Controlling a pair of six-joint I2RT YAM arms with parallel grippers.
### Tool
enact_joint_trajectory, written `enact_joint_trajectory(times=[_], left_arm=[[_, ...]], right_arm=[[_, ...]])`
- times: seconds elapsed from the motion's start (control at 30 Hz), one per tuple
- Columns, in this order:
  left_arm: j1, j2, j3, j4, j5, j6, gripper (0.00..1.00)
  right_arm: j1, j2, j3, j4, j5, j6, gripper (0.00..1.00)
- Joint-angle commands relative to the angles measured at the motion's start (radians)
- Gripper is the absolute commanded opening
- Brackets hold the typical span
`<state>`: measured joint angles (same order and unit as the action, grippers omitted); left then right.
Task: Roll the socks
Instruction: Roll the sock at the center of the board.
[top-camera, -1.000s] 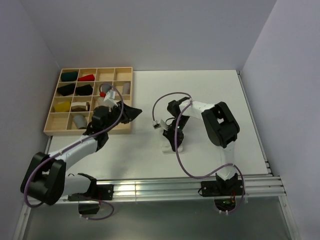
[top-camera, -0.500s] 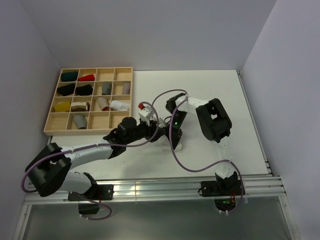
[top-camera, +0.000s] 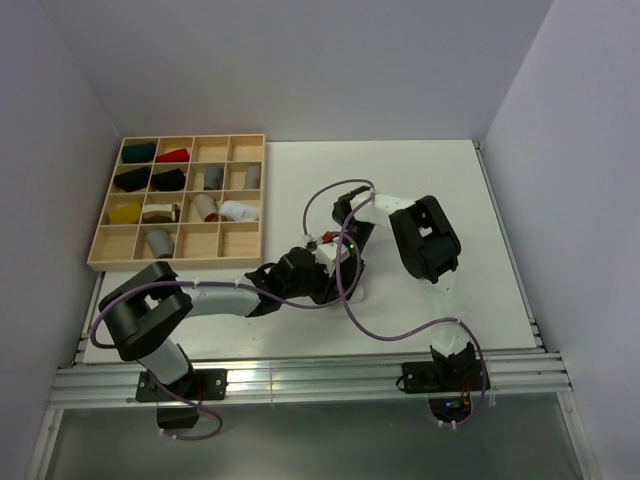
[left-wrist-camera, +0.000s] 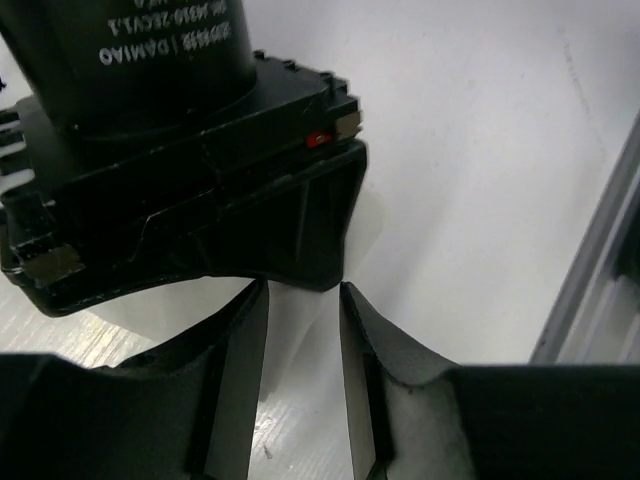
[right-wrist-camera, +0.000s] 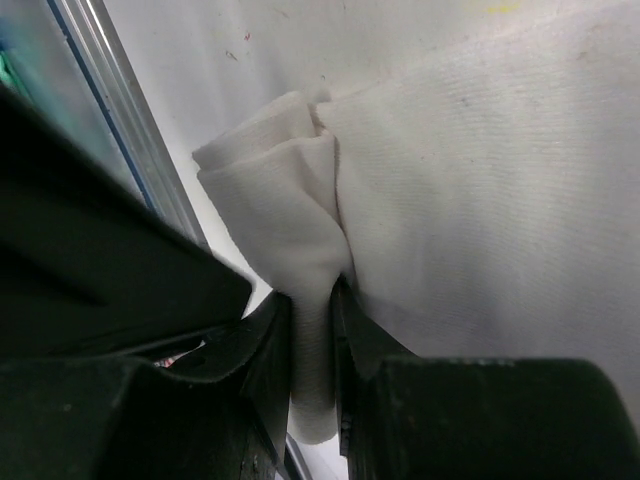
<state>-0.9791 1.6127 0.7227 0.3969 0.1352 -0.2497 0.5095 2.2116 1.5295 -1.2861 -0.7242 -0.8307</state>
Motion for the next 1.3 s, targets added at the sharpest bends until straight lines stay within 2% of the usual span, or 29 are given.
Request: enact_joint_trajectory(times=[0.0, 0.2, 0.4, 0.57, 0.87, 1.07, 1.27], left_arm=[[-0.003, 0.029, 0.04, 0.007, -0.069, 0.052, 0.4], [-0.023, 0.058, 0.037, -0.012, -0.106, 0.072, 0.4], [-0.029, 0.059, 0.012, 0.016, -0.086, 0.066, 0.39], [-0.029, 0.046, -0.02, 0.033, -0.039, 0.044, 0.38], [-0.029, 0.059, -0.054, 0.063, -0.063, -0.023, 0.34], [-0.029, 0.113, -0.065, 0.079, -0.082, -0.083, 0.27], [-0.017, 0.154, -0.075, 0.103, -0.049, -0.16, 0.12]], right_arm=[[-0.002, 0.016, 0.02, 0.021, 0.023, -0.005, 0.16], [-0.003, 0.02, 0.023, 0.016, 0.022, -0.007, 0.16], [-0.003, 0.025, 0.024, 0.018, 0.023, -0.002, 0.15], [-0.002, 0.026, 0.024, 0.021, 0.022, 0.001, 0.15], [-0.003, 0.019, 0.02, 0.034, 0.025, 0.016, 0.15], [-0.003, 0.008, 0.015, 0.031, 0.017, 0.018, 0.16], [-0.003, -0.026, -0.003, 0.053, 0.014, 0.021, 0.18]])
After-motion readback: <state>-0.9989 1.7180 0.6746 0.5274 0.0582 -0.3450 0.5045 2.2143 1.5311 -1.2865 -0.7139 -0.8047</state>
